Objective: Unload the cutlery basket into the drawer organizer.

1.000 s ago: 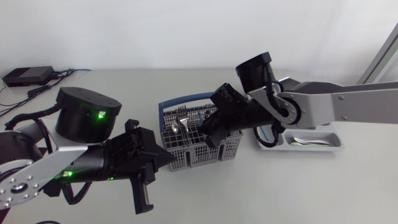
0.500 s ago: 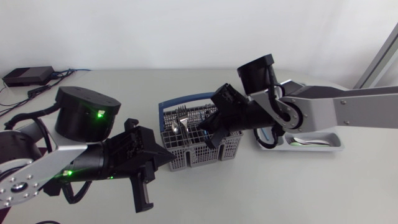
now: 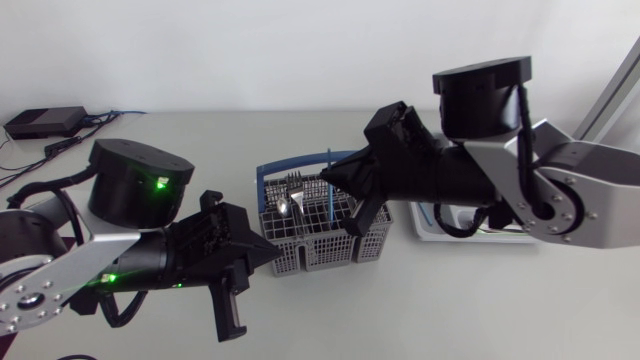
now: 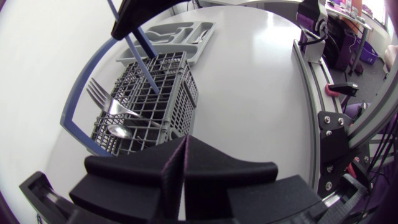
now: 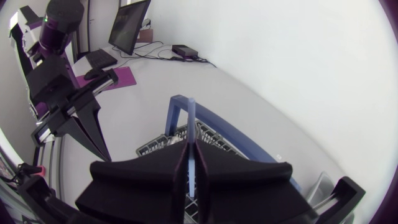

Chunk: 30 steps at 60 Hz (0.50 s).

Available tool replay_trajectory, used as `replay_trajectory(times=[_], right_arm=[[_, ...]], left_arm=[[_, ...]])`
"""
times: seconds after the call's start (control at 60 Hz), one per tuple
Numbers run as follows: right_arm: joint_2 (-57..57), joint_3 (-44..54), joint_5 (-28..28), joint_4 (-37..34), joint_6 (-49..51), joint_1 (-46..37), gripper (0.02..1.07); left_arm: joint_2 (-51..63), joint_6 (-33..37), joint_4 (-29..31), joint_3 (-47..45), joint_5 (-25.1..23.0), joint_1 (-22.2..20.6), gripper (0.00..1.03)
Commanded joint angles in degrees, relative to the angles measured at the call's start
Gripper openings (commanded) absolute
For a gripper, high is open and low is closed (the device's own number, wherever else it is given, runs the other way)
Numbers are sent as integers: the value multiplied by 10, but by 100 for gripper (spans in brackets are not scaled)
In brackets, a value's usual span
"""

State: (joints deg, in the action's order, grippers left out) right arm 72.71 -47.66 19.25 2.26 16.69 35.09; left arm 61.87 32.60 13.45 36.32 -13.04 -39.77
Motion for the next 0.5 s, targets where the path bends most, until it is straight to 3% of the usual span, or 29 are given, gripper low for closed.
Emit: replay_trajectory(times=[0.0, 0.317, 0.483], right_arm=[[-28, -5, -1, -22, -12, 15, 8], [-152, -64, 0, -159, -29, -13, 8], [-145, -67, 78, -219, -20, -197, 8]], left_arm=[[3, -3, -3, -12, -4, 4, 15], [4, -3, -7, -13, -4, 5, 15], [3, -4, -6, -13, -5, 4, 15]])
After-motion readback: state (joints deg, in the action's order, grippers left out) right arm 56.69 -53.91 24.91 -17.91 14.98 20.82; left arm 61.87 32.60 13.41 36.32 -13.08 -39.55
